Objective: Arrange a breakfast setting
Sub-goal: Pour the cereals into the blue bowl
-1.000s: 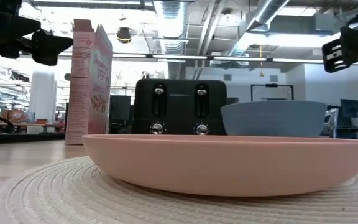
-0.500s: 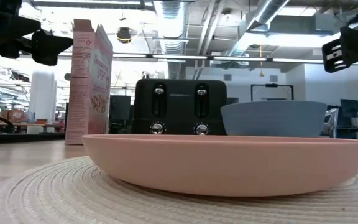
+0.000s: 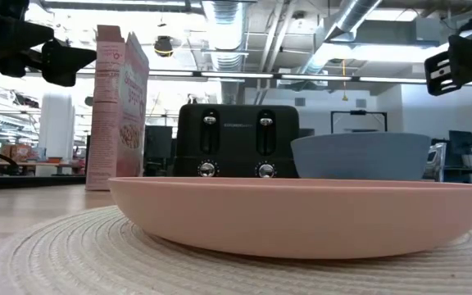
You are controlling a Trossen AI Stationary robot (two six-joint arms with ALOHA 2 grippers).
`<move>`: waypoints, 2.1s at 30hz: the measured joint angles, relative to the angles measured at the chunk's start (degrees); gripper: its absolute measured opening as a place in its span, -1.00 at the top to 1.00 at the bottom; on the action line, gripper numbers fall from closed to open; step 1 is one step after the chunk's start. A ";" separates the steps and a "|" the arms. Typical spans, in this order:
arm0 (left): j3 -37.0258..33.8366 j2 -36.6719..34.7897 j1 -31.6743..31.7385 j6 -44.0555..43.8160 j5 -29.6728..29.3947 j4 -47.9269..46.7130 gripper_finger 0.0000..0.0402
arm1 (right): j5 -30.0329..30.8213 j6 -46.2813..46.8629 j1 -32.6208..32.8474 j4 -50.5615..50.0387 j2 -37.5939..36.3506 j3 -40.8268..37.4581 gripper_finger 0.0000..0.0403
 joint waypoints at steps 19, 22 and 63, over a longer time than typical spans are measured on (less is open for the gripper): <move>7.98 0.05 0.07 -30.54 -7.70 -11.55 -0.67 | -0.02 0.02 0.02 -0.02 0.00 0.02 -0.08; 13.01 0.29 0.07 -35.75 -9.24 -19.74 -0.67 | -0.02 0.02 0.02 -0.02 0.00 0.02 -0.08; 33.85 42.77 3.07 -96.59 -30.00 -54.20 -0.99 | -0.02 0.02 0.02 -0.02 0.01 0.02 -0.08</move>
